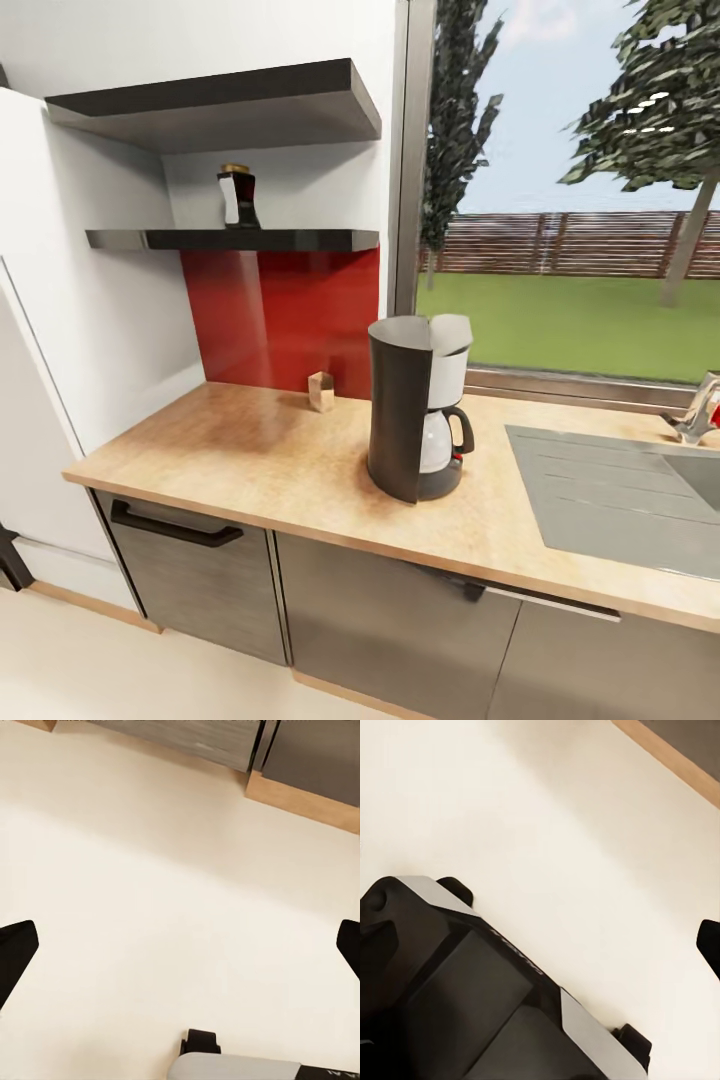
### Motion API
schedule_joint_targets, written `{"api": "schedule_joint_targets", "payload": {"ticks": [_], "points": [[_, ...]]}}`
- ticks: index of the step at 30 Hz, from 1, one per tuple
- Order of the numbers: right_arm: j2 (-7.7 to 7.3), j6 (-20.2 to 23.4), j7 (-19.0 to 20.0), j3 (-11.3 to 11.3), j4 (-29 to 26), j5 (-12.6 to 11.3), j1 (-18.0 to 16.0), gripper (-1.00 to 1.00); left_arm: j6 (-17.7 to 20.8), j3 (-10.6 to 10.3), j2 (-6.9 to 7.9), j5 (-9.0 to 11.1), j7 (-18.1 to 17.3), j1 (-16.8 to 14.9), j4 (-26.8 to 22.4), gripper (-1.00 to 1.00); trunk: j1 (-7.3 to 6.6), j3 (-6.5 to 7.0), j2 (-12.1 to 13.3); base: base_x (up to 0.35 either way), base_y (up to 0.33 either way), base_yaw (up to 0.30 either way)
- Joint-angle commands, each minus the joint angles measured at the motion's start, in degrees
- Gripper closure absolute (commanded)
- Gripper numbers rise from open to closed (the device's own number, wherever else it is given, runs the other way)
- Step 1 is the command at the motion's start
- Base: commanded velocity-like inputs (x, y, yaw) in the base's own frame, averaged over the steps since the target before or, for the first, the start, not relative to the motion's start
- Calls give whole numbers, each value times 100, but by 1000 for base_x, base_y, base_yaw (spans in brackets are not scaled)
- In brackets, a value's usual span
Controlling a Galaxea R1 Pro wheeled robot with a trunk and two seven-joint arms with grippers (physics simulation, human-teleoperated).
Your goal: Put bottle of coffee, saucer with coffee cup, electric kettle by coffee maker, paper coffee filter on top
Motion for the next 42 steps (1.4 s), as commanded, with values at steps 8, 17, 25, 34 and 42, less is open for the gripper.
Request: {"api": "schedule_joint_targets", "payload": {"ticks": [8, 17, 25, 34, 42], "points": [[14, -25, 5, 43, 130, -43, -6, -100, -7, 13, -3, -28, -11, 1, -6, -100, 1, -7, -5, 0, 124, -35], [17, -28, 10, 43, 177, -42, -6, -100, -13, 13, -1, -29, -14, 1, -2, -100, 1, -7, -5, 0, 301, -118], [9, -34, 12, 35, 187, -44, -6, -100, -13, 13, 5, -29, -14, 1, 1, -100, 1, -7, -5, 0, 311, -16], [13, -34, 7, 34, 188, -45, -6, -100, -13, 13, 6, -29, -14, 1, 2, -100, 1, -2, -5, 0, 312, -218], [13, -34, 6, 36, 188, -45, -6, -100, -13, 13, 6, -29, -14, 1, 2, -100, 1, 18, -5, 0, 312, -271]]}}
